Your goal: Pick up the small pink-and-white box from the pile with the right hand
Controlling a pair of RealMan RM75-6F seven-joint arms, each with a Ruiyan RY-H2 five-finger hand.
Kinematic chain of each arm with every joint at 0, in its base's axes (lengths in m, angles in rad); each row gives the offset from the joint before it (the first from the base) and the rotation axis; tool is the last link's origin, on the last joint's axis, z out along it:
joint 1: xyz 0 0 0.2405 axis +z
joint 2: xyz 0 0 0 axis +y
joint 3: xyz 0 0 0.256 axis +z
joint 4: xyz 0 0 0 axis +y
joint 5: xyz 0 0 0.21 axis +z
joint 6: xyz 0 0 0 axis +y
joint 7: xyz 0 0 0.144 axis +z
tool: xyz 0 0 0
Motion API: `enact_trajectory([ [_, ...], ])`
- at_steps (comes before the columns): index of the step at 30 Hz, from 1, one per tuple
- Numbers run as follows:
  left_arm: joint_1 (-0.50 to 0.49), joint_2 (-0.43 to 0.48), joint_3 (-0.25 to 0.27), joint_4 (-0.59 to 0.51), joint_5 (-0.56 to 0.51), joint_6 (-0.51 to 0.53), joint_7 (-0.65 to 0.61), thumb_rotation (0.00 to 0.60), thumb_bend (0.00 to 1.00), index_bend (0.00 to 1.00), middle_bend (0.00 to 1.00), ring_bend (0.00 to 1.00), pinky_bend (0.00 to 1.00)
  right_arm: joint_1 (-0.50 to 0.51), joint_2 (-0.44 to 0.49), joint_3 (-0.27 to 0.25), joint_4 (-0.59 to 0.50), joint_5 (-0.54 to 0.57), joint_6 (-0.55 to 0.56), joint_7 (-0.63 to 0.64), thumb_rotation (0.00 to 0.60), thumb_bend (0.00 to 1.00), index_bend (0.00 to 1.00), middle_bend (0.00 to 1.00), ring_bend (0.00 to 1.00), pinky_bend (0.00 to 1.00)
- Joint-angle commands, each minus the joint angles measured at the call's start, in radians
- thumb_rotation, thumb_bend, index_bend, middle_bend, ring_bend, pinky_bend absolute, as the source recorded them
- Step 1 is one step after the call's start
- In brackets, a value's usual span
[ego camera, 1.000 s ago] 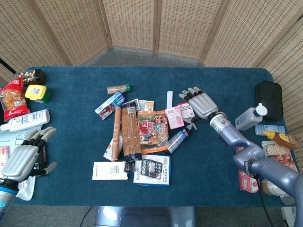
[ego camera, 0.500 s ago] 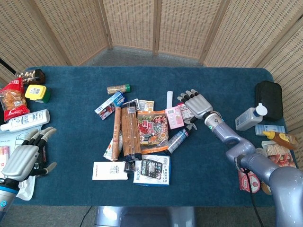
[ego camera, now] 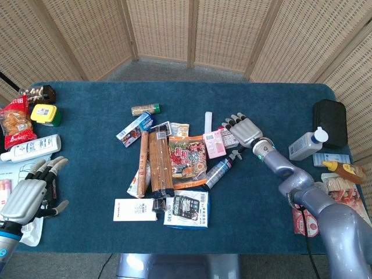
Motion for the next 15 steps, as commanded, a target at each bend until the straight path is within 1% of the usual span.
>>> enact_trajectory([
  [1, 0.0, 0.002, -0.001, -0.003, 0.0, 0.002, 0.005, 0.6, 0.31, 0.04, 0.04, 0.13, 0.0, 0.01, -0.017, -0.021, 0.032, -0.017, -0.014, 0.027, 0.444, 0.23, 0.0, 0.0, 0.0, 0.0],
  [6, 0.001, 0.004, -0.002, -0.009, -0.002, 0.005, 0.01, 0.6, 0.31, 0.04, 0.04, 0.13, 0.0, 0.025, -0.042, -0.044, 0.079, -0.035, -0.033, 0.068, 0.45, 0.23, 0.0, 0.0, 0.0, 0.0],
  [10, 0.002, 0.004, -0.001, -0.01, -0.004, 0.005, 0.012, 0.6, 0.3, 0.04, 0.04, 0.13, 0.0, 0.039, -0.064, -0.062, 0.114, -0.049, -0.05, 0.103, 0.471, 0.23, 0.0, 0.0, 0.0, 0.0],
  [11, 0.003, 0.004, -0.001, -0.01, -0.005, 0.006, 0.012, 0.6, 0.3, 0.04, 0.04, 0.13, 0.0, 0.041, -0.069, -0.064, 0.12, -0.051, -0.049, 0.111, 0.485, 0.23, 0.0, 0.0, 0.0, 0.02],
  [13, 0.005, 0.005, -0.001, -0.009, -0.005, 0.009, 0.011, 0.6, 0.31, 0.04, 0.04, 0.13, 0.0, 0.045, -0.078, -0.068, 0.133, -0.057, -0.039, 0.132, 0.526, 0.23, 0.0, 0.0, 0.0, 0.09],
  [15, 0.006, 0.005, -0.001, -0.008, -0.006, 0.01, 0.009, 0.6, 0.3, 0.04, 0.04, 0.13, 0.0, 0.047, -0.086, -0.073, 0.143, -0.063, -0.029, 0.151, 0.58, 0.23, 0.0, 0.0, 0.0, 0.2],
])
